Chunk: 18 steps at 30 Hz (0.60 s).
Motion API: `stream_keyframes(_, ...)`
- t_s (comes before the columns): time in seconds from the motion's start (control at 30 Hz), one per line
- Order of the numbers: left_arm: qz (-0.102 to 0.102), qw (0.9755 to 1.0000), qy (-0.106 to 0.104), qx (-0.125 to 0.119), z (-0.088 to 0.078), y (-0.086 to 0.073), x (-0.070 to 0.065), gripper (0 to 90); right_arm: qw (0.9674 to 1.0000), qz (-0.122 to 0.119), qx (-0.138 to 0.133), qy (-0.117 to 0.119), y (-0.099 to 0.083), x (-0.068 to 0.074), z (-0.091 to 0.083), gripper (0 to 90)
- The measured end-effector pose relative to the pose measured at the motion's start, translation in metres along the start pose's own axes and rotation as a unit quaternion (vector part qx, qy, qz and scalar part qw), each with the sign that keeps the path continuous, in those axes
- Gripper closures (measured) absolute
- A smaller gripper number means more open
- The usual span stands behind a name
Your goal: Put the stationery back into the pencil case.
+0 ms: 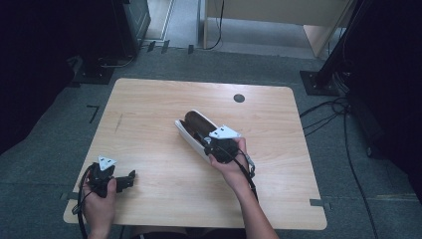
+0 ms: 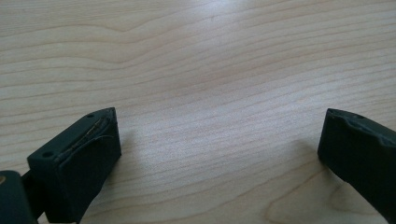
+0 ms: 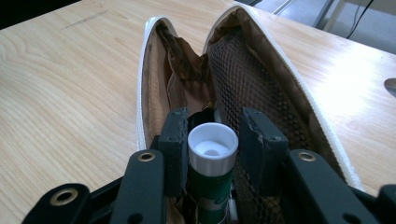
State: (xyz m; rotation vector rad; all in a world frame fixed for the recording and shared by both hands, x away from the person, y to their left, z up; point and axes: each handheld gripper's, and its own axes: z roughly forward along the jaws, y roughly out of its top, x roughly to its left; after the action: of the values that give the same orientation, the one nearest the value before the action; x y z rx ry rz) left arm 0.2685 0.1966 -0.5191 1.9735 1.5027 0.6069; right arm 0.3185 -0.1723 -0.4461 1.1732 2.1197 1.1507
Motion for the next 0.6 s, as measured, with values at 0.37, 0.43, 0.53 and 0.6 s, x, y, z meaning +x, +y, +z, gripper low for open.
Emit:
stream_keyframes(0.37,0.001,1.0,0.0,0.0,0.0,0.0,0.0,0.0,0.9996,0.002,-0.027,-0.013,0.003,-0.001,-0.006,67.4)
stream_keyframes(0.43,0.0,1.0,0.0,0.0,0.0,0.0,0.0,0.0,0.9994,0.005,-0.032,-0.013,0.004,-0.003,-0.008,67.3)
stream_keyframes(0.53,0.0,1.0,0.0,0.0,0.0,0.0,0.0,0.0,0.9992,0.006,-0.037,-0.015,0.005,-0.004,-0.011,67.4)
stream_keyframes(0.6,0.0,1.0,0.0,0.0,0.0,0.0,0.0,0.0,0.9991,0.007,-0.039,-0.017,0.005,-0.005,-0.013,67.4)
